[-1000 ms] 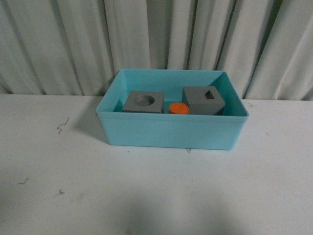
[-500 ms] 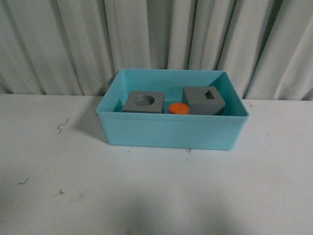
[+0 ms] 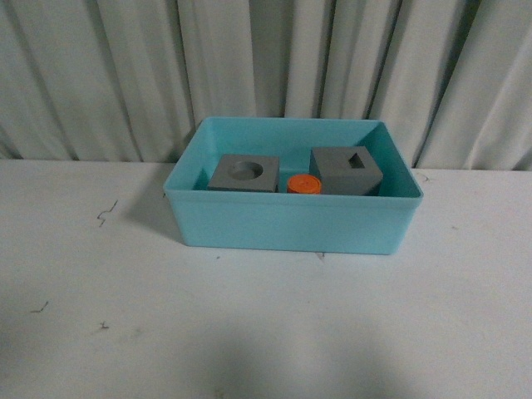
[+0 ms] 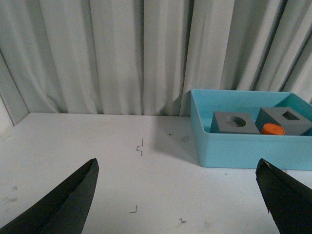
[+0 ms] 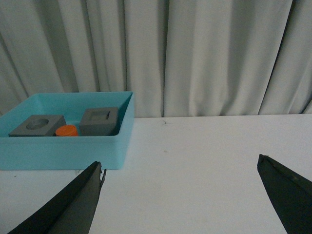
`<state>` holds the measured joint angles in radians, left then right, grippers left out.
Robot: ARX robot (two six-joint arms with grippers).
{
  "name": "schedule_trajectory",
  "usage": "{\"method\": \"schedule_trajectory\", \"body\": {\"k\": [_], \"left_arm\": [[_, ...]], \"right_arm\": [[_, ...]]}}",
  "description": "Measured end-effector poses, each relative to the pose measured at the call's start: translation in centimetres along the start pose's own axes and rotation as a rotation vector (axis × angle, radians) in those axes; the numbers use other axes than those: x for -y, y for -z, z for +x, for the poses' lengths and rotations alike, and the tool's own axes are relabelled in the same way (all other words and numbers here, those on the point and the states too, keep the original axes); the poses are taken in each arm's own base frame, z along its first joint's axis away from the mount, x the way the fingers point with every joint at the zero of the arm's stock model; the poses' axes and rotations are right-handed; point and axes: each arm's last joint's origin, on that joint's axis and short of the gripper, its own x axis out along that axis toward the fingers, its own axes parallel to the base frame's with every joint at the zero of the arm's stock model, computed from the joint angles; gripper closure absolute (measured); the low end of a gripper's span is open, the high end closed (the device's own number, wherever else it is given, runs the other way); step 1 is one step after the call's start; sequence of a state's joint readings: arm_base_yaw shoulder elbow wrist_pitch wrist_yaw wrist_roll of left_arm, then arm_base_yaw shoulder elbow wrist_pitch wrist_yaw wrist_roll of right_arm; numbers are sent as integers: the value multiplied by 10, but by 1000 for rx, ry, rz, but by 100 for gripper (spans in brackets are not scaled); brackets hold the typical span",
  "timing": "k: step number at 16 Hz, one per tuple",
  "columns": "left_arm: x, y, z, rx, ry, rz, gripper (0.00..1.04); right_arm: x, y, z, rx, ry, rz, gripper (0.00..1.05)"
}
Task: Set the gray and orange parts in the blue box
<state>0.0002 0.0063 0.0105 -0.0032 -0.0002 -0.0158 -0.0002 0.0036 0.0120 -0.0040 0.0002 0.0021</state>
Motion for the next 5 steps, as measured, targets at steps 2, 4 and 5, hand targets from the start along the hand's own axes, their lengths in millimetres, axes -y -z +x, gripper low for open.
{"method": "schedule_trajectory", "body": {"k": [2, 4, 5], "left_arm": [[0, 0, 0, 0, 0, 0, 7], [0, 0, 0, 0, 0, 0, 7], [0, 0, 0, 0, 0, 0, 7]], "right_arm": [[0, 0, 0, 0, 0, 0, 6], [0, 0, 0, 0, 0, 0, 6], [0, 0, 0, 0, 0, 0, 6]]}}
